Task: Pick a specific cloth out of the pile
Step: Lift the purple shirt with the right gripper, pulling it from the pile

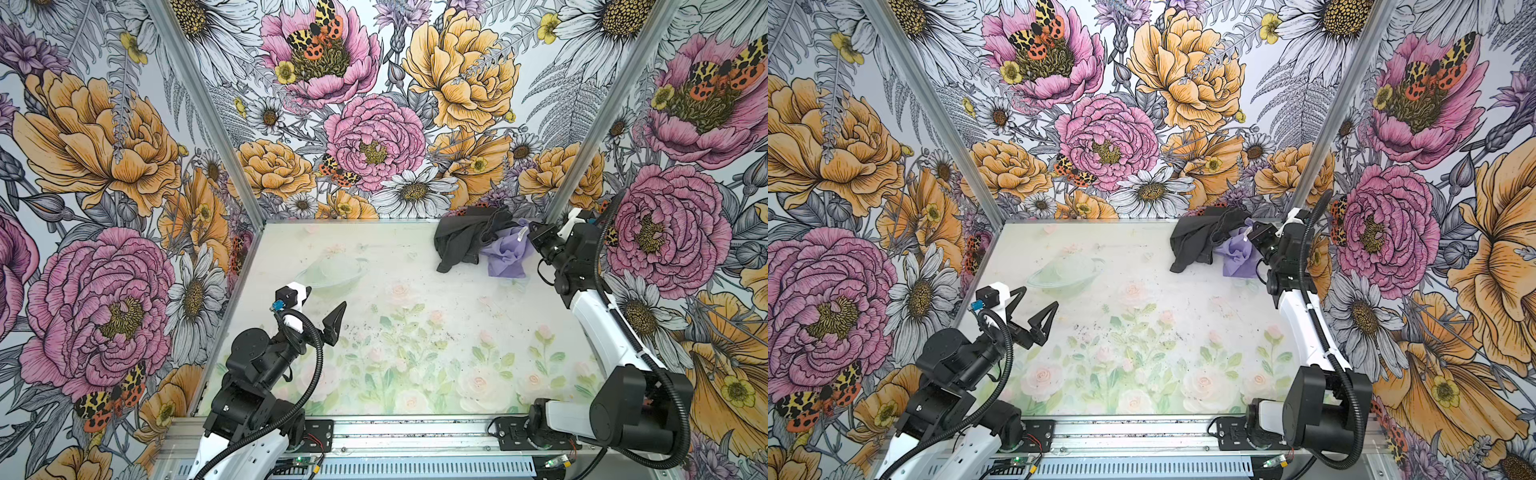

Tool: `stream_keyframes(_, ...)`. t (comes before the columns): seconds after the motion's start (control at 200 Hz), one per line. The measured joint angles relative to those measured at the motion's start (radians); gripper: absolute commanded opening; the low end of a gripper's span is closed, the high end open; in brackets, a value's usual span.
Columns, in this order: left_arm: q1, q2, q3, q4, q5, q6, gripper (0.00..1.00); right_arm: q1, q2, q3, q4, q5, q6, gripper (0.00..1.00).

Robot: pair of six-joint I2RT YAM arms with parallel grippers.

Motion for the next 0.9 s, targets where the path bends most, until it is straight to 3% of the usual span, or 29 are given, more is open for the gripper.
stream_keyframes(0.901, 0.000, -0.013, 0.000, -0.003, -0.015, 0.003, 0.99, 0.009, -0.171, 0.111, -0.083, 0.062, -0.083, 0.00)
